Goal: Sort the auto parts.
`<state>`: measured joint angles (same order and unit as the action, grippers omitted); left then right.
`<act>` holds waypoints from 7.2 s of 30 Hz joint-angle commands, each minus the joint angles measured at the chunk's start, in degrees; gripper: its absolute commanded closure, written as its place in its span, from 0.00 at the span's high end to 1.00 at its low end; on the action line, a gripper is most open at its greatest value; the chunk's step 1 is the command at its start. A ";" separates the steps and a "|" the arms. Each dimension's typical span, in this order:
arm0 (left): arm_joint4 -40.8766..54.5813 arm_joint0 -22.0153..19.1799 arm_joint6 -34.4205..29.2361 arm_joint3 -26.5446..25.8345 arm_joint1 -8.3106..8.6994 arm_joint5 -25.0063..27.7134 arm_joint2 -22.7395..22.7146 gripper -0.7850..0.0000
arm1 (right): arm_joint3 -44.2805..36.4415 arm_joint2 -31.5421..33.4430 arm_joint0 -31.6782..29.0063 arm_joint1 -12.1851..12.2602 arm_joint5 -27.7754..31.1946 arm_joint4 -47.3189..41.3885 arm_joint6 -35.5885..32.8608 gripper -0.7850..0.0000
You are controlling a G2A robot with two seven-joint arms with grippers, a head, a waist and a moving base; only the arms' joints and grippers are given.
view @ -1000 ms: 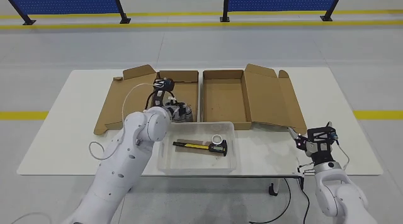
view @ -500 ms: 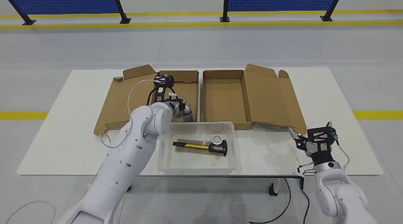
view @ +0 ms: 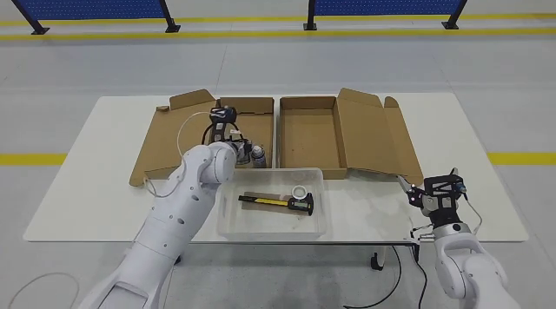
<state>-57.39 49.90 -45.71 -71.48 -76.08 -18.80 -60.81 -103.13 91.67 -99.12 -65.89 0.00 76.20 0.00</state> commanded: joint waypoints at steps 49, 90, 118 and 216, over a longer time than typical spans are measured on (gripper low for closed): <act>-2.10 -3.81 5.54 12.25 -3.16 1.67 2.47 0.49 | 0.00 0.00 0.00 0.00 0.00 0.00 0.00 1.00; -6.50 15.01 -6.91 -28.06 0.66 17.75 -6.74 1.00 | 0.00 0.00 0.00 0.00 0.00 0.00 0.00 1.00; -6.98 27.60 -0.96 -33.89 2.66 18.50 -14.40 1.00 | 0.00 0.00 0.00 0.00 0.00 0.00 0.00 1.00; -13.30 34.32 3.96 -35.73 4.60 9.82 -32.92 1.00 | -10.98 -26.97 30.99 -1.32 24.39 -21.04 -61.44 1.00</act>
<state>-70.68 84.22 -41.75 -107.21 -71.48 -8.98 -93.73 -114.89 66.02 -69.71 -67.04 24.87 56.01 -60.07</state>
